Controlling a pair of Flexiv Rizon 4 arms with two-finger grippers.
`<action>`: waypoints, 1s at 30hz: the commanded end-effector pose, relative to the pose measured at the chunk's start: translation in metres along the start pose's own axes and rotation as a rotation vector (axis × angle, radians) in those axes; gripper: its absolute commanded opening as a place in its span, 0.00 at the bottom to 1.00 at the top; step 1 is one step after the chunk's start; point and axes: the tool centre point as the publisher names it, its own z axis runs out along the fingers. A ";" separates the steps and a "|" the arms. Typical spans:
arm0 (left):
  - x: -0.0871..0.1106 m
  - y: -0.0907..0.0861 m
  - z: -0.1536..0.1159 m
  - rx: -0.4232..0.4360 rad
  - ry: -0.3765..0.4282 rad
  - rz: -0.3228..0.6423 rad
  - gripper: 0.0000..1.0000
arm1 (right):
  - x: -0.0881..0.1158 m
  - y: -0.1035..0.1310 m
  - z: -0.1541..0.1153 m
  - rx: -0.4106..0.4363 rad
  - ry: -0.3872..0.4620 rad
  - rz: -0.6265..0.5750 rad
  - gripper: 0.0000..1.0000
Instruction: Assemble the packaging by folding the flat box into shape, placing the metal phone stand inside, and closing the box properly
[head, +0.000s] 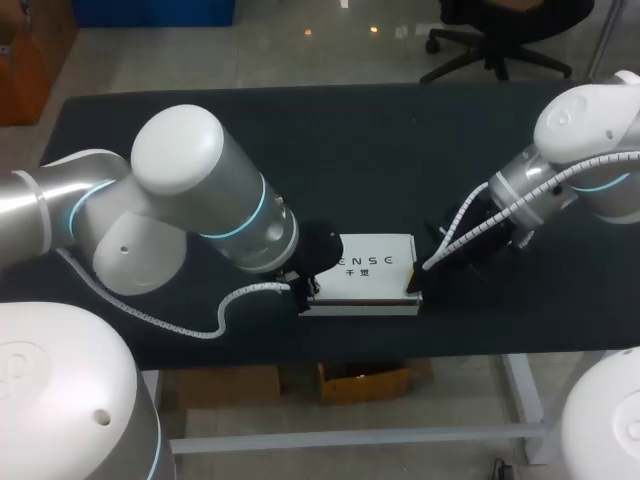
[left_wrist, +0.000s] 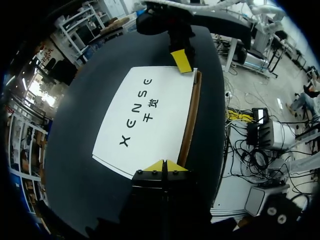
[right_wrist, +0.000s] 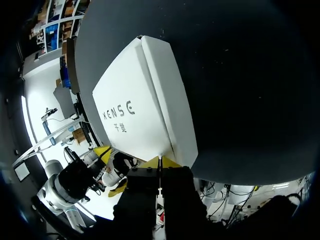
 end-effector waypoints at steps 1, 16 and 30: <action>-0.003 -0.001 0.012 -0.003 0.014 -0.007 0.00 | -0.002 0.009 0.005 0.028 0.003 0.004 0.00; 0.004 -0.004 -0.011 0.003 -0.031 -0.017 0.00 | 0.016 -0.006 -0.017 -0.025 0.025 -0.054 0.00; 0.006 -0.020 -0.034 -0.017 0.003 -0.113 0.65 | 0.023 -0.011 -0.052 -0.134 0.085 -0.157 0.19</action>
